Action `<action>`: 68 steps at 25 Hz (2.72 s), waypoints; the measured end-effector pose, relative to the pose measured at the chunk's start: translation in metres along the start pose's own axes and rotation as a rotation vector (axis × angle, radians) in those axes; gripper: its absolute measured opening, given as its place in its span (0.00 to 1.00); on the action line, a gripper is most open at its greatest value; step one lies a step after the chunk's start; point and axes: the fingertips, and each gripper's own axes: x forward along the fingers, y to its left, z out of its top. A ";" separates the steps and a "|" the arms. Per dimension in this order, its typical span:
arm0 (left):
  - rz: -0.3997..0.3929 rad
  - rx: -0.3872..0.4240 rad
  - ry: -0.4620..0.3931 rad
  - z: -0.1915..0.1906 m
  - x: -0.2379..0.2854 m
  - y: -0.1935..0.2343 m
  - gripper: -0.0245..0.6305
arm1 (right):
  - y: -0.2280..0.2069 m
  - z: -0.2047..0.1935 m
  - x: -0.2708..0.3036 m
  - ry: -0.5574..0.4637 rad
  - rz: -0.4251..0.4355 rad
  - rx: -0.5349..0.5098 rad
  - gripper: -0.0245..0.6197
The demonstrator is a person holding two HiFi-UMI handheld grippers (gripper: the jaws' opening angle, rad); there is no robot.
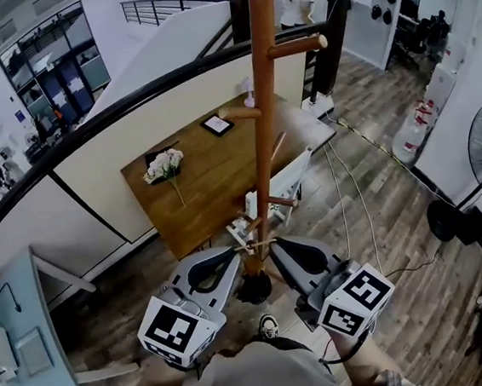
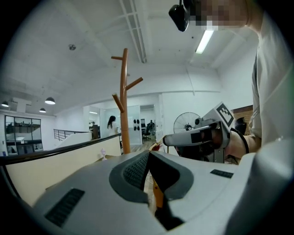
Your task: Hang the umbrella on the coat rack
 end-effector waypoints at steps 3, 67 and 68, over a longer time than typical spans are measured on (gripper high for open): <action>0.033 -0.011 0.031 -0.004 0.017 0.006 0.04 | -0.021 0.002 0.006 0.006 0.044 0.012 0.05; -0.045 -0.213 0.203 -0.236 0.122 0.103 0.04 | -0.156 -0.210 0.101 0.253 -0.148 0.149 0.05; -0.046 -0.211 0.203 -0.240 0.124 0.104 0.04 | -0.159 -0.213 0.101 0.250 -0.155 0.152 0.05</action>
